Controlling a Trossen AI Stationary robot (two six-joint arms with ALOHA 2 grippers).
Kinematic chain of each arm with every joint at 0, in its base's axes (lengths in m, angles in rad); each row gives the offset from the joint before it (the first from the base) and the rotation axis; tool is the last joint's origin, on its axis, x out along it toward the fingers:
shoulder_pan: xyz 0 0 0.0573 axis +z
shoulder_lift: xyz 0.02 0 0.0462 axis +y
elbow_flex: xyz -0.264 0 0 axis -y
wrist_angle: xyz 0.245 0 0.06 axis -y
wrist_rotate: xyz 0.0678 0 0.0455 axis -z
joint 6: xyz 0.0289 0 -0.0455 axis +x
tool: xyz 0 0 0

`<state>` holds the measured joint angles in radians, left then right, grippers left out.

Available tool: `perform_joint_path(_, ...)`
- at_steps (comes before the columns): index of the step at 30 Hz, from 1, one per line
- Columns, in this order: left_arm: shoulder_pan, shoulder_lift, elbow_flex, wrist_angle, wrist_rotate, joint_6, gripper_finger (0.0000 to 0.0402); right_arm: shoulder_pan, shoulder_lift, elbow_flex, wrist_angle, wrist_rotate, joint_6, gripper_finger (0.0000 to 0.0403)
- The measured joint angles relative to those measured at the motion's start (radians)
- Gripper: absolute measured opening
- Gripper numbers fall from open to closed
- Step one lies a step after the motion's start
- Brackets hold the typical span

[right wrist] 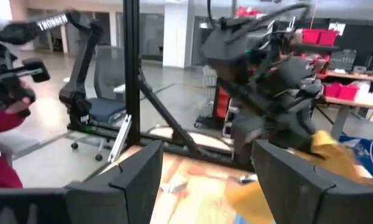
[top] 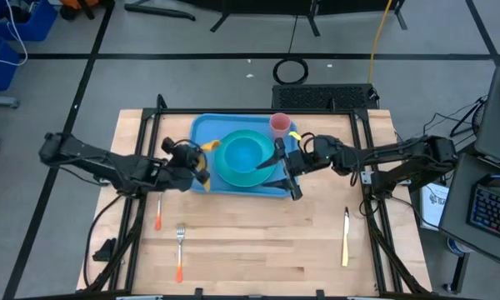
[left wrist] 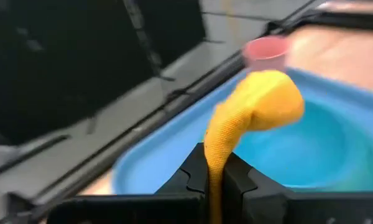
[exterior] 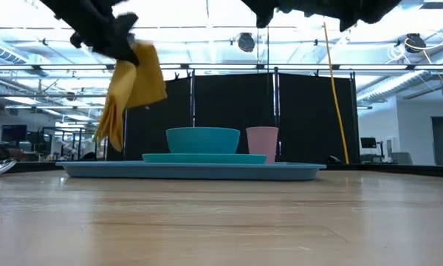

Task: Set up tray
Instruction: Put the yellow napkin on the blue serving tray to the left of the green plate

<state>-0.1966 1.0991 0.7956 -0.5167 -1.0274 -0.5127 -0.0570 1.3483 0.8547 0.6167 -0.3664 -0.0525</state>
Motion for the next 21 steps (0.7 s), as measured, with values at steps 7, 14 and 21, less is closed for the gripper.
perform_joint_path(7, 0.178, 0.117, 0.000, -0.182, 0.107, -0.137, 0.0009, 0.000, 0.001, -0.039, 0.013, 0.050, -0.001, 0.0238)
perform_joint_path(14, 0.238, 0.191, 0.071, -0.244, 0.188, -0.082, 0.0009, 0.000, 0.002, -0.053, 0.010, 0.053, -0.003, 0.0238)
perform_joint_path(21, 0.207, 0.206, 0.191, -0.549, 0.219, -0.305, 0.0009, 0.000, 0.002, -0.053, 0.000, 0.054, -0.012, 0.0238)
